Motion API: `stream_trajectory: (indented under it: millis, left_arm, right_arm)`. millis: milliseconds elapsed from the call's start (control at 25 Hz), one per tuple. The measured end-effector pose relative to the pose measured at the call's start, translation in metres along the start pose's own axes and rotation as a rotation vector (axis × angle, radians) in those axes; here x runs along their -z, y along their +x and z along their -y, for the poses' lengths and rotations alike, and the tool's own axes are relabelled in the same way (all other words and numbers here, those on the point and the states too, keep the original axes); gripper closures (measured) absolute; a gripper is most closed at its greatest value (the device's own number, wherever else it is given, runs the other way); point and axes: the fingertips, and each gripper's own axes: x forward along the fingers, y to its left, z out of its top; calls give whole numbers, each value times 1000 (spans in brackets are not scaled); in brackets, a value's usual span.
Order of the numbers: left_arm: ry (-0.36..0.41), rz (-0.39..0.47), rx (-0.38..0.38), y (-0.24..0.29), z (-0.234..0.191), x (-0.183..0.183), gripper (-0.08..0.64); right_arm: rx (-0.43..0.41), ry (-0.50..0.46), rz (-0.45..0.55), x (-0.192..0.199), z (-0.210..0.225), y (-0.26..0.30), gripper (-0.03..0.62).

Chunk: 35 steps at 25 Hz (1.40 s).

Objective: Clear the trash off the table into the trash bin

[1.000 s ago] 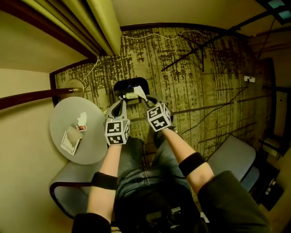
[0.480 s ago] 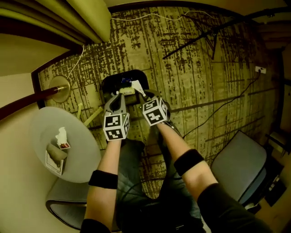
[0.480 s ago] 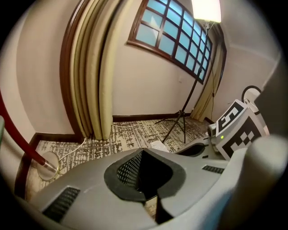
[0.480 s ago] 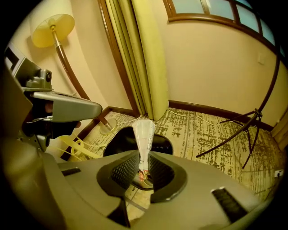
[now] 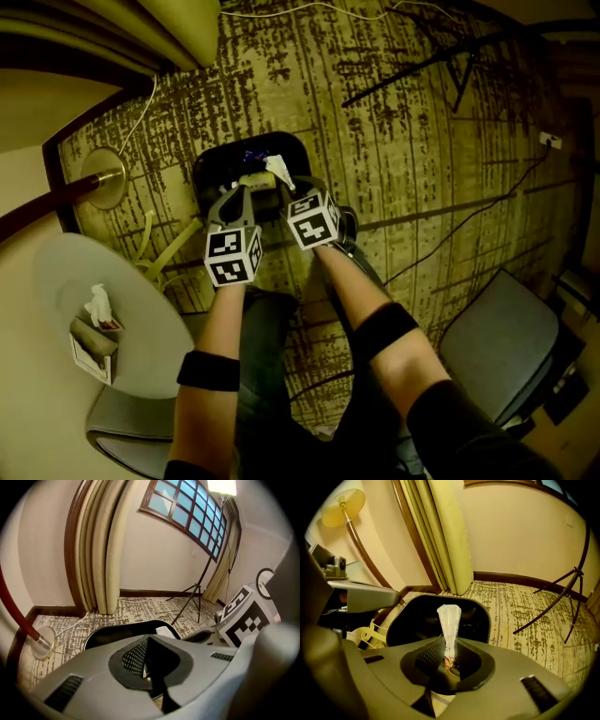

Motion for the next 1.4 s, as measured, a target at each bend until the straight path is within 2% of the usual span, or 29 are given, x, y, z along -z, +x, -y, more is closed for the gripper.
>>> stream_trajectory:
  millis: [200,360,720,960,1200,1400]
  left_arm:
    - [-11,0,-5,3,-8,10,558]
    - [-26,0,-12,-1,-12,12,558]
    - [-33,0,-20,-18,-9,7,558]
    - [-36,-3,-31,-36,-4,-2,558]
    - [-55,10,-39,-93,21,-46,558]
    - [-59,47,-35,-165,55,-106,558]
  right_arm:
    - [26,-3,-16,7,4,13,471]
    - [41,7,-23,12,5,11,389]
    - [32,-16,-24,9,1,-3,316]
    - [41,-40,-9,-1,0,-25,318]
    - [29,-64,21,-41,-9,-99,326]
    - [7,-87,71,-95,-33,-195,456]
